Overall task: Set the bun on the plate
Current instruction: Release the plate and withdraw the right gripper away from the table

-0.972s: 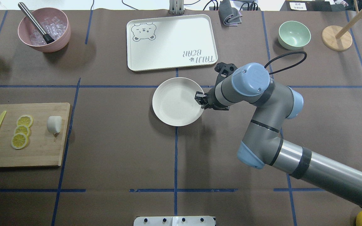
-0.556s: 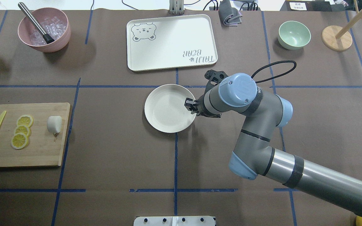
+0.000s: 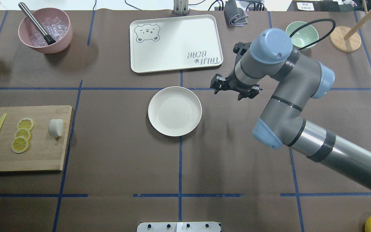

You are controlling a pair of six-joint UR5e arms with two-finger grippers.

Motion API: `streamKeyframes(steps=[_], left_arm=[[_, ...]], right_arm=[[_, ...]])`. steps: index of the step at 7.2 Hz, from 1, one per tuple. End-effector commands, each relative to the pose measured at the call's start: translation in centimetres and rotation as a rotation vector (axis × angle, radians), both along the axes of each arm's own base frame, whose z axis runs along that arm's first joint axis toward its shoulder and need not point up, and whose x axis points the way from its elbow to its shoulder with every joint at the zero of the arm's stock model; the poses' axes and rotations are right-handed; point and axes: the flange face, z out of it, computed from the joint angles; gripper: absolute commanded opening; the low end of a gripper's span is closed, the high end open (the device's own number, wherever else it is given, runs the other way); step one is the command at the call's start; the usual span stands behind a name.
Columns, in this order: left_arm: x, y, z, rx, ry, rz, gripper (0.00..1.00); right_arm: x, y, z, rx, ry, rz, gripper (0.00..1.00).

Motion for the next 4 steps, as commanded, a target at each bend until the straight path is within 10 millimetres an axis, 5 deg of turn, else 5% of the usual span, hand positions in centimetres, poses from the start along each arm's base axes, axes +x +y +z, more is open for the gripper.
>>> streamKeyframes(steps=[1, 3, 4], left_arm=[[2.1, -0.2, -0.4, 0.008, 0.001, 0.050, 1.00], [2.1, -0.9, -1.1, 0.019, 0.002, 0.041, 1.00], [2.3, -2.6, -2.5, 0.049, 0.003, 0.039, 1.00]], right_arm=[[13.2, -6.8, 5.4, 0.075, 0.080, -0.124, 1.00], [29.1, -8.6, 16.8, 0.179, 0.109, -0.223, 1.00], [35.3, -8.1, 21.8, 0.230, 0.118, -0.275, 1.00]])
